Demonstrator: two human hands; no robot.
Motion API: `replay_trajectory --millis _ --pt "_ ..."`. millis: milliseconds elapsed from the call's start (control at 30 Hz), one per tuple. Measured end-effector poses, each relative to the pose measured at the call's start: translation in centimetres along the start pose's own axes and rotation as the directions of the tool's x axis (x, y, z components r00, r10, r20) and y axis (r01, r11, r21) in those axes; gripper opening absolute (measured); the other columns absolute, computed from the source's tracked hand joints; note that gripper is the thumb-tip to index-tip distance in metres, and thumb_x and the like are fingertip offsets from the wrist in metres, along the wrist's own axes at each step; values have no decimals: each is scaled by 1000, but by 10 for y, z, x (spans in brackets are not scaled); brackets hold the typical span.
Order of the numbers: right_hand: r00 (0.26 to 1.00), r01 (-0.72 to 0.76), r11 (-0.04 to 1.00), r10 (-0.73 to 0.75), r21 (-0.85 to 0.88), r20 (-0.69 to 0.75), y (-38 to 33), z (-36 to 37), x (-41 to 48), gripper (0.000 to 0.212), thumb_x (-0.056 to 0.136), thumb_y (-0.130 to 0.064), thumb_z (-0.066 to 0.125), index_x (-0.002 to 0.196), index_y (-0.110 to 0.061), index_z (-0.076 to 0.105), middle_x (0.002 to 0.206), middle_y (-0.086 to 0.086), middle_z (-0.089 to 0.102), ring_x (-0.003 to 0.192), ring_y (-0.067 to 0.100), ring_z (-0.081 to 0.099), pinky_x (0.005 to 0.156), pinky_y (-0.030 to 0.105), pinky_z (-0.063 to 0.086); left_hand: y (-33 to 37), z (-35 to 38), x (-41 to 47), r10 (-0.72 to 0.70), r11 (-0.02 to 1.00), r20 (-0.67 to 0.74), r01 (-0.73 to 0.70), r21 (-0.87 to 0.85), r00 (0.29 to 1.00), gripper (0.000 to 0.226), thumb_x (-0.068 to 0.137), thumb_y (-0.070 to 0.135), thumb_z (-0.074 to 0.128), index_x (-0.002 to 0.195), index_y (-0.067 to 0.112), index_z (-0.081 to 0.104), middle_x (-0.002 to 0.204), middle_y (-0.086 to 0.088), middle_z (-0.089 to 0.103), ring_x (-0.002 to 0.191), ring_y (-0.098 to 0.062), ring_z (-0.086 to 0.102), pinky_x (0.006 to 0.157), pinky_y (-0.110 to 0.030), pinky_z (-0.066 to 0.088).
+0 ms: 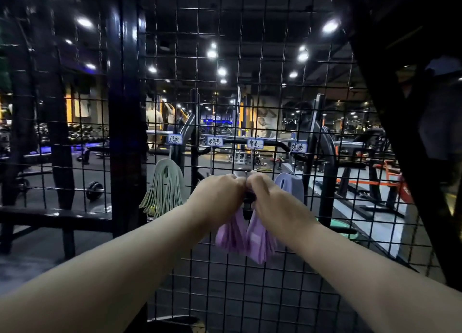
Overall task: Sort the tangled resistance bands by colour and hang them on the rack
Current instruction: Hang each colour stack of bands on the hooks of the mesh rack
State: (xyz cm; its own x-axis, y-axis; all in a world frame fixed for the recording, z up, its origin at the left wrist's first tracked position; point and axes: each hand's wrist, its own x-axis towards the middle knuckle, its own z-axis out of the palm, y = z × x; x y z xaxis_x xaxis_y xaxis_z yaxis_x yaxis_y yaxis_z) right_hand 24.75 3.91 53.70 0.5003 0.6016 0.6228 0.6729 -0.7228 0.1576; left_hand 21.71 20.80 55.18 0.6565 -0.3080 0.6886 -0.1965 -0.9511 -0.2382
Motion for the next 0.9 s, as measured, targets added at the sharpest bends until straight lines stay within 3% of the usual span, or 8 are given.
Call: replay_trajectory --millis 67,200,300,400,500,633,767,900 --pt "998 32 995 -36 95 44 -2 -3 1 58 104 -55 14 147 -26 40 141 -4 51 123 29 56 100 47 49 -2 -1 2 36 999 0 -36 31 999 28 100 22 47 124 20 62 109 -3 67 94 -29 67 67 -33 41" --pt "998 48 997 -45 -57 54 4 -5 1 36 106 -15 37 141 -26 38 154 7 37 119 35 60 84 49 56 -13 -1 10 -28 999 17 29 -36 999 27 100 32 46 118 23 62 105 -4 66 92 -32 67 69 -36 50" --pt "994 105 994 -103 -42 38 3 -8 6 33 105 -17 39 136 -25 41 148 8 46 104 32 68 75 45 59 -16 0 17 -36 998 18 37 -48 999 23 100 27 47 116 22 64 104 -4 66 90 -30 67 65 -33 45" --pt "996 -83 996 83 -14 12 1 -17 15 32 107 -31 27 133 -19 41 115 8 66 93 31 68 69 36 51 -18 1 25 -36 999 -41 35 -42 998 20 103 23 49 112 26 65 103 -1 68 88 -26 68 62 -30 41" --pt "990 -142 979 140 -145 -20 2 -20 31 27 100 -1 38 126 -7 39 105 10 67 92 31 69 62 35 41 -22 6 40 -58 998 -28 59 21 998 16 104 21 50 110 24 65 99 -1 68 87 -24 69 59 -32 42" --pt "984 -178 981 180 -80 9 4 -25 50 25 91 13 40 100 -11 40 93 15 67 89 33 67 61 35 39 -33 12 61 -76 995 -5 76 60 997 12 102 17 55 105 21 66 88 -1 69 79 -24 70 56 -36 50" --pt "983 -183 978 184 -98 1 6 -20 59 25 90 12 42 107 -6 45 99 20 68 94 37 69 63 35 40 -38 21 76 -87 992 53 81 96 995 16 101 17 53 102 23 68 86 -1 69 82 -27 70 55 -34 44" --pt "968 -242 959 249 -144 28 9 -6 67 33 90 13 40 120 2 49 108 22 68 101 37 67 63 36 39 -43 35 86 -111 992 133 103 68 985 16 102 26 55 102 25 71 90 -1 70 84 -26 71 62 -34 52"
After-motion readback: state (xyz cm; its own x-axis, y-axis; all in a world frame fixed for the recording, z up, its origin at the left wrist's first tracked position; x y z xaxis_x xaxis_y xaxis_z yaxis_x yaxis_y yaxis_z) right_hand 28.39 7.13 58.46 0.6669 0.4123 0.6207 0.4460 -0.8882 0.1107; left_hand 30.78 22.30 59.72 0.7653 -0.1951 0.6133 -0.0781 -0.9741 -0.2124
